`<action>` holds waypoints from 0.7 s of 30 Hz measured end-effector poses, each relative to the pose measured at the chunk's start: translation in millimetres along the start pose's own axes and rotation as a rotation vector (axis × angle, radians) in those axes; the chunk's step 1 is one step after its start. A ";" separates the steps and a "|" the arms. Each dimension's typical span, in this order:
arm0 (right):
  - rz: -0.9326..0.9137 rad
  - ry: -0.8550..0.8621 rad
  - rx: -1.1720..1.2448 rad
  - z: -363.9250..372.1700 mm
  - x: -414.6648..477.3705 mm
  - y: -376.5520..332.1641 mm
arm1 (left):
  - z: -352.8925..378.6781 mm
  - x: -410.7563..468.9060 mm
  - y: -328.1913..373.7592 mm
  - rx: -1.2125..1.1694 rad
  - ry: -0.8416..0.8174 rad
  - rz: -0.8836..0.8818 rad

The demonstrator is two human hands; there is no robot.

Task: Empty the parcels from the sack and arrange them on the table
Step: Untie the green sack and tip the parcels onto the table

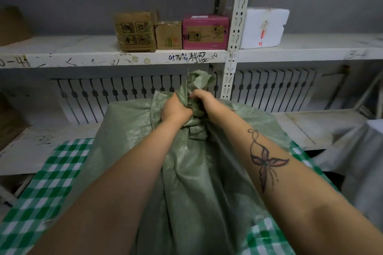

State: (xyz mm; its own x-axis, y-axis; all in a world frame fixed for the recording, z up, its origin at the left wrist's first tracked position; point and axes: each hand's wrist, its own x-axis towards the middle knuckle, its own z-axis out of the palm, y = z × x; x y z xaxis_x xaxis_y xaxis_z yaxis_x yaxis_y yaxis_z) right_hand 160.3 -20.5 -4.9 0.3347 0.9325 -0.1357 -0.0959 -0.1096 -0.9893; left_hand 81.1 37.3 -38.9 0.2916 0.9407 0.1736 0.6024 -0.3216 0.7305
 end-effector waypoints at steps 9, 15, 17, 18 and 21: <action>0.225 0.361 -1.117 -79.9 -5.6 30.0 | -1.2 -7.6 7.8 0.079 0.076 -0.026; 0.270 0.489 -0.998 -85.7 0.2 57.2 | -2.6 -16.3 13.8 0.055 0.074 -0.020; 0.119 0.579 -0.918 -84.1 -3.7 51.3 | -6.4 -17.4 18.4 0.003 0.101 -0.013; 0.047 0.598 -0.890 -82.6 -6.3 45.7 | -9.6 -17.5 22.6 -0.032 0.122 -0.003; -0.109 0.686 -0.794 -76.2 -13.8 29.2 | -23.8 -18.2 40.8 -0.125 0.206 0.052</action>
State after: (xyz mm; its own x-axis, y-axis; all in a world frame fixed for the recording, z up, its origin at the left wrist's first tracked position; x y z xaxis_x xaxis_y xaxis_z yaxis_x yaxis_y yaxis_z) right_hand 224.3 -62.9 -36.0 0.7870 0.5834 0.2006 0.5247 -0.4619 -0.7151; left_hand 82.7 9.6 3.5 0.1546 0.9297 0.3344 0.4901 -0.3661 0.7911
